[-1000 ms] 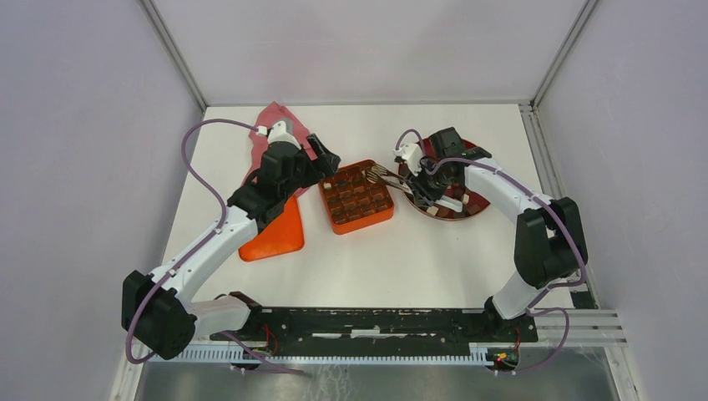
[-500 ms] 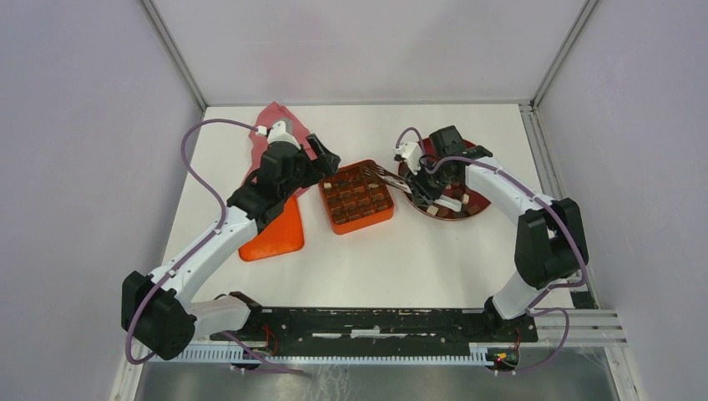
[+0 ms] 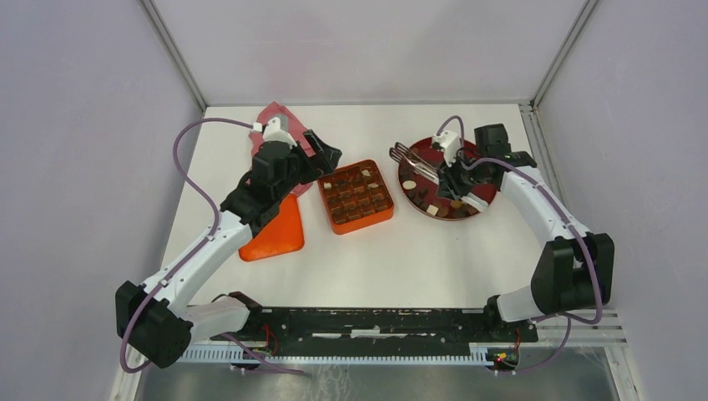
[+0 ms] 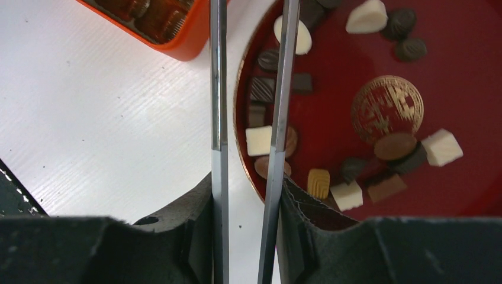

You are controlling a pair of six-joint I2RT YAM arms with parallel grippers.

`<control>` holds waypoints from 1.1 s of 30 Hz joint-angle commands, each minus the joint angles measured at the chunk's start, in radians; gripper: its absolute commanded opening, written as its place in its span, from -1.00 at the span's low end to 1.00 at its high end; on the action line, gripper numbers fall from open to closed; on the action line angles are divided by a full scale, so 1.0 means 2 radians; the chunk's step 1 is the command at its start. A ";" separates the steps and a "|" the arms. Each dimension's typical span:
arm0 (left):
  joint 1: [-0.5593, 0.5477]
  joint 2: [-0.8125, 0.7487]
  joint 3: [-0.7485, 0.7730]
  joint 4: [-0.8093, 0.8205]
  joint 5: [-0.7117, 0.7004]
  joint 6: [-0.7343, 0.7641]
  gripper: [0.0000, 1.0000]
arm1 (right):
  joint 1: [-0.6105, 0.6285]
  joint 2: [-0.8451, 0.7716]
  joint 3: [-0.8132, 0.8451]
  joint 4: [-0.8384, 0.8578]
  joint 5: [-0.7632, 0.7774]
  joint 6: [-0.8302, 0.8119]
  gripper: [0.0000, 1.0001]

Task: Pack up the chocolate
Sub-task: Place the fake chocolate in the packing box, then pick up the fake chocolate from the plate.

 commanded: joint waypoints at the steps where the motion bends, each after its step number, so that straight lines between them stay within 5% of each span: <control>1: 0.001 0.006 0.021 0.054 0.028 0.006 0.92 | -0.038 -0.038 -0.029 0.018 -0.028 -0.004 -0.20; 16: 0.001 -0.001 0.008 0.066 0.065 -0.011 0.92 | -0.114 -0.085 -0.071 0.019 -0.035 -0.010 -0.19; 33: 0.001 -0.004 0.003 0.066 0.064 -0.002 0.91 | -0.123 -0.070 -0.058 -0.008 -0.030 -0.031 -0.20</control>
